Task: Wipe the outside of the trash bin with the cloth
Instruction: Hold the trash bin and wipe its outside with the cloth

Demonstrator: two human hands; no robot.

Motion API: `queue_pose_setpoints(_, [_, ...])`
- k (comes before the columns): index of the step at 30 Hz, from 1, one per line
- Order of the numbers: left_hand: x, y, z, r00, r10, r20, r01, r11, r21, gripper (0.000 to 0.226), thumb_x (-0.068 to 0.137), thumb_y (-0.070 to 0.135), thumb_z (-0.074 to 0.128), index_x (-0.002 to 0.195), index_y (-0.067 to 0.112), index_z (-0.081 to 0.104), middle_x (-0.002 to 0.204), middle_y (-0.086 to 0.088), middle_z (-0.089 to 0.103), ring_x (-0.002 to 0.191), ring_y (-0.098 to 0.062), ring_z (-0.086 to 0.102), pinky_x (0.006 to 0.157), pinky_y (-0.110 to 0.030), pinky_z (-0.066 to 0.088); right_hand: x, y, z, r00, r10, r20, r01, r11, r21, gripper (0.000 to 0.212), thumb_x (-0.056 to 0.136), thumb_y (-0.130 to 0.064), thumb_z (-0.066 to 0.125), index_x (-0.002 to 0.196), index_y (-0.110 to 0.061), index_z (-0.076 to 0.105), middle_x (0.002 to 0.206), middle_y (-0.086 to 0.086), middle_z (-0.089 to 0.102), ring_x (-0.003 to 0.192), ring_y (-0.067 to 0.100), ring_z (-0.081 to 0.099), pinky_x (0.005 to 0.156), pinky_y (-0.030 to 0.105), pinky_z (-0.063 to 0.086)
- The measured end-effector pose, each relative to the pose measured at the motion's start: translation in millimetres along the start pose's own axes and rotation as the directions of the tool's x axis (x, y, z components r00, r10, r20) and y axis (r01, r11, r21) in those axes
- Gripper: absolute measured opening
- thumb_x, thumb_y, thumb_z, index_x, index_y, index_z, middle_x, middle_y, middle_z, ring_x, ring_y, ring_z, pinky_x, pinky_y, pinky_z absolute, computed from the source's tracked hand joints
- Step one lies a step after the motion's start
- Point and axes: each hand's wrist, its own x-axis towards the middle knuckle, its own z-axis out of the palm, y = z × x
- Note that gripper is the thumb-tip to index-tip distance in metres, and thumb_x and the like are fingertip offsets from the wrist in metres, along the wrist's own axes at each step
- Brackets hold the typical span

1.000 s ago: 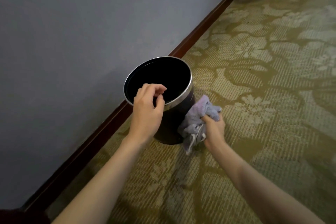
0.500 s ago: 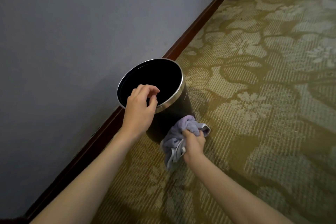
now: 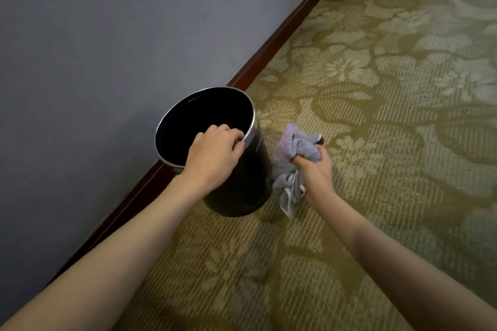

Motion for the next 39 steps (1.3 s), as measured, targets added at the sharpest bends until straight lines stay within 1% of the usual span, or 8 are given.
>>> queue_pose_setpoints(7, [19,7,-6,0.995,0.048,0.091,-0.054,0.997,0.063,0.015,0.092,0.018,0.052,0.091,0.012,0.065,0.088,-0.002,0.06,0.085,-0.02,0.056,0.076,-0.042,0.051,-15,15,-19,0.998,0.054,0.012,-0.053,0.994,-0.097,0.028,0.085,0.007,0.063,0.103,-0.013,0.057,0.102,0.015,0.067,0.089,0.029,0.066,0.081,0.045,0.055])
queue_pose_setpoints(14, [6,-16,-10,0.952,0.215,0.219,-0.254,0.953,0.167,0.005,0.089,0.014,0.055,0.089,0.018,0.052,0.092,0.0,0.054,0.08,-0.015,0.052,0.065,-0.028,0.047,-40,24,-15,0.991,0.094,0.091,-0.083,0.99,-0.116,0.028,0.086,0.006,0.064,0.098,-0.019,0.058,0.095,0.006,0.068,0.081,0.019,0.069,0.068,0.033,0.059])
queue_pose_setpoints(19, [-20,-65,-24,0.852,0.425,0.307,-0.517,0.775,0.362,0.028,0.072,0.003,0.062,0.097,0.013,0.058,0.094,-0.001,0.058,0.087,-0.02,0.056,0.071,-0.028,0.04,-57,39,-5,0.987,0.129,0.1,-0.118,0.987,-0.108,0.028,0.085,0.006,0.064,0.105,-0.014,0.058,0.093,0.004,0.068,0.076,0.014,0.068,0.061,0.026,0.055])
queue_pose_setpoints(25, [-40,-106,-40,0.847,0.478,0.232,-0.532,0.765,0.364,0.038,0.074,0.001,0.029,0.091,0.011,0.061,0.088,-0.003,0.063,0.08,-0.025,0.058,0.066,-0.036,0.045,-71,42,13,0.987,0.118,0.105,-0.102,0.985,-0.141,0.031,0.085,0.004,0.064,0.109,-0.014,0.057,0.101,0.007,0.067,0.089,0.022,0.068,0.07,0.034,0.055])
queue_pose_setpoints(28, [-48,-111,-32,0.894,0.424,0.143,-0.446,0.824,0.349,0.035,0.079,-0.005,0.042,0.098,0.014,0.063,0.095,-0.002,0.064,0.086,-0.025,0.058,0.069,-0.035,0.042,-70,36,16,0.995,0.055,0.079,-0.042,0.986,-0.159,0.03,0.085,0.003,0.065,0.1,-0.022,0.057,0.1,0.005,0.067,0.09,0.022,0.067,0.075,0.037,0.056])
queue_pose_setpoints(31, [-59,-110,-20,0.961,0.276,0.011,-0.27,0.931,0.245,0.035,0.087,0.007,0.061,0.12,0.019,0.059,0.112,-0.004,0.059,0.097,-0.024,0.054,0.076,-0.036,0.044,-63,23,20,0.999,-0.018,0.029,0.022,0.989,-0.144,0.03,0.084,0.002,0.065,0.098,-0.024,0.057,0.099,0.003,0.066,0.09,0.021,0.066,0.075,0.035,0.055])
queue_pose_setpoints(34, [-73,-105,-9,0.989,0.107,-0.101,-0.104,0.994,0.035,0.035,0.092,0.013,0.055,0.126,0.02,0.053,0.116,-0.001,0.053,0.103,-0.021,0.051,0.081,-0.037,0.044,-50,6,29,0.997,-0.074,0.019,0.076,0.986,-0.147,0.029,0.084,-0.001,0.066,0.103,-0.021,0.057,0.101,0.004,0.066,0.092,0.022,0.066,0.077,0.036,0.054])
queue_pose_setpoints(39, [-95,-96,9,0.937,-0.276,-0.213,0.161,0.884,-0.438,0.018,0.097,0.017,0.046,0.106,0.028,0.057,0.096,0.012,0.051,0.086,-0.002,0.051,0.074,-0.016,0.04,-40,-9,38,0.992,-0.091,0.086,0.111,0.959,-0.262,0.028,0.084,-0.004,0.066,0.107,-0.018,0.06,0.105,0.008,0.068,0.098,0.027,0.067,0.085,0.046,0.056])
